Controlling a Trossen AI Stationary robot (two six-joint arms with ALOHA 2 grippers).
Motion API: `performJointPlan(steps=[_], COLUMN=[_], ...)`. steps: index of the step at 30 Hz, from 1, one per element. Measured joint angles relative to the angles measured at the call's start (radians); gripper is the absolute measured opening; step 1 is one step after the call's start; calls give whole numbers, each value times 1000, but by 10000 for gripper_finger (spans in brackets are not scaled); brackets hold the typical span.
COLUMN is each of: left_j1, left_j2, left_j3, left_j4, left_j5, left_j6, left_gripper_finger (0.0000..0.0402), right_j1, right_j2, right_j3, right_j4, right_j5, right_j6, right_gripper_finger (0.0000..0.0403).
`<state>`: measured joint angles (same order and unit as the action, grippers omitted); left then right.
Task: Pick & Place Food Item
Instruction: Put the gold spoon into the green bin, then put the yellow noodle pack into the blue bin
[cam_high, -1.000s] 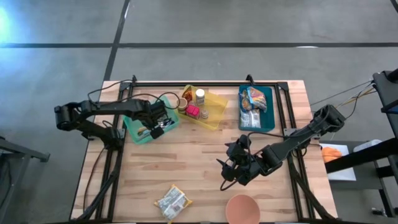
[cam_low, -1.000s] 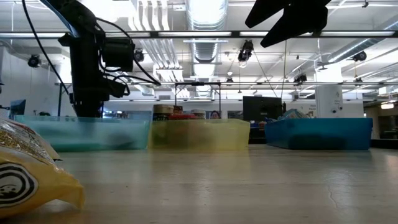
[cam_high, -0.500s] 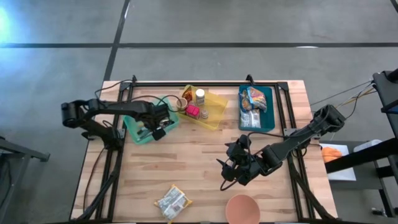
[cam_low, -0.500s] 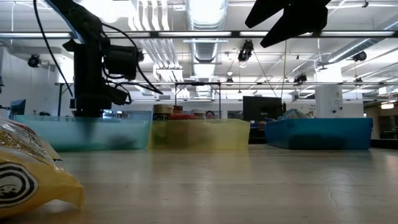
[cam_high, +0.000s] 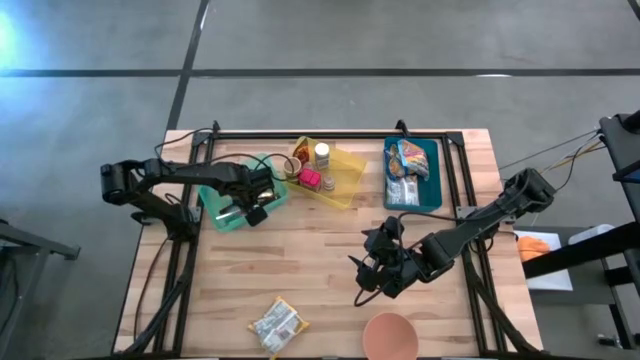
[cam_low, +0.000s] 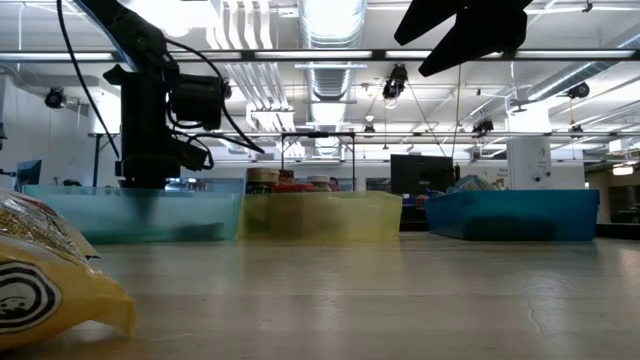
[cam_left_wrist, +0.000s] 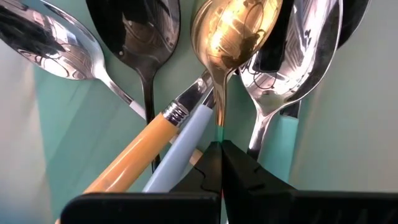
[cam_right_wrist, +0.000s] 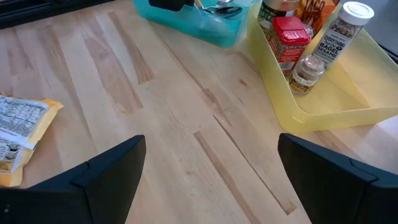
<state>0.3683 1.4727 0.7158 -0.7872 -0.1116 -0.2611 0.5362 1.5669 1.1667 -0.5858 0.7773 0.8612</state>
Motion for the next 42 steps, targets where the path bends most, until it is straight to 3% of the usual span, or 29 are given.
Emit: performJointPlan(steps=[12, 24, 31, 36, 42], left_j1=[0, 0, 0, 0, -16], left_j2=[1, 5, -2, -68, -235], left_j3=[1, 29, 68, 84, 82], left_j4=[-2, -76, -173, -182, -183], left_j5=[0, 15, 15, 15, 47], left_j6=[-9, -28, -28, -28, -68], left_gripper_finger=[11, 140, 182, 187, 187], right_j1=[-1, -1, 0, 0, 0], right_j2=[0, 0, 0, 0, 0], right_j3=[0, 0, 0, 0, 0], right_j4=[0, 0, 0, 0, 0], right_j5=[0, 0, 0, 0, -1], right_j6=[3, 3, 3, 3, 20], right_gripper_finger=[364, 364, 364, 364, 364])
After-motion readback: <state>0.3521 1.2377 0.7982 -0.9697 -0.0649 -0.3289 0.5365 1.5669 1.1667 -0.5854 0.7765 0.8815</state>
